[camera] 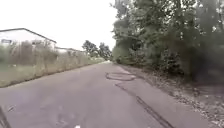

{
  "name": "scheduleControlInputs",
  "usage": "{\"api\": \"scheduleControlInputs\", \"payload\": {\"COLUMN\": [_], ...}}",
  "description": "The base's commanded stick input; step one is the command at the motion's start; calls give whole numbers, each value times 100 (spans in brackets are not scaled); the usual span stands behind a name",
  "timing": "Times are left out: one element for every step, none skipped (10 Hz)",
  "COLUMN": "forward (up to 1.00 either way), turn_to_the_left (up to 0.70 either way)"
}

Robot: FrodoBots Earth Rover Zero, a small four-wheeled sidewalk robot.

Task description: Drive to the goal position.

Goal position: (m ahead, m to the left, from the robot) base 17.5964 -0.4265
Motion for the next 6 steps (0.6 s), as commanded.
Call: {"api": "scheduleControlInputs", "payload": {"forward": [100, 100, 100, 100, 100, 100], "turn_to_the_left": [-1, -4, -5, -6, -7, -11]}}
